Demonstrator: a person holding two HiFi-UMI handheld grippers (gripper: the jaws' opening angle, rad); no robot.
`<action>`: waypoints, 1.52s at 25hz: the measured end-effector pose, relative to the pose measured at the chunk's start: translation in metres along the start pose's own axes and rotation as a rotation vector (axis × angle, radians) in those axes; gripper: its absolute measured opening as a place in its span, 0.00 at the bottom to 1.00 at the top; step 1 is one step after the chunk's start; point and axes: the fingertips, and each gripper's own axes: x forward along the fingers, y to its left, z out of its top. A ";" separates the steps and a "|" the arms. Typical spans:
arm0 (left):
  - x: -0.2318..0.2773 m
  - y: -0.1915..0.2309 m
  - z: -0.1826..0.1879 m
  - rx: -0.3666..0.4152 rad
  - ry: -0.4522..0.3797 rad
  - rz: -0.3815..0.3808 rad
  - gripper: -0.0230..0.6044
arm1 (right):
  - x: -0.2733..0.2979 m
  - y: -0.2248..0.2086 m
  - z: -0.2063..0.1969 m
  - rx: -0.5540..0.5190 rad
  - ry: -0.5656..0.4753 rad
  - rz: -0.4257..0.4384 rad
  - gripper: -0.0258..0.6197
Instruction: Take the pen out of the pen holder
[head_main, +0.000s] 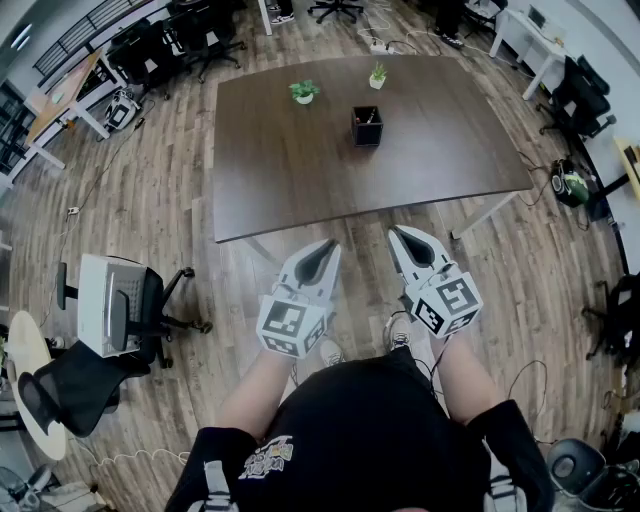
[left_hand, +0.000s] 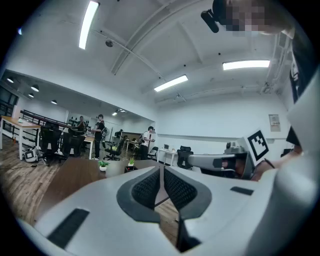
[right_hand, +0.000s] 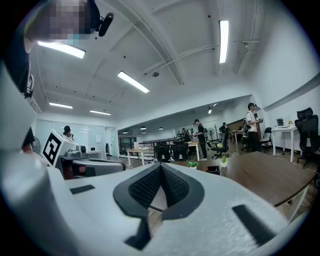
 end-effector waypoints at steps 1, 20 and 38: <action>0.000 0.001 0.000 0.000 0.000 0.000 0.06 | 0.000 0.001 0.000 -0.001 0.001 0.001 0.05; -0.018 0.010 -0.002 0.001 -0.003 -0.026 0.26 | 0.004 0.019 0.012 -0.018 -0.041 -0.022 0.21; -0.012 0.020 -0.004 0.025 0.004 0.024 0.44 | 0.006 -0.004 0.023 -0.022 -0.077 -0.048 0.45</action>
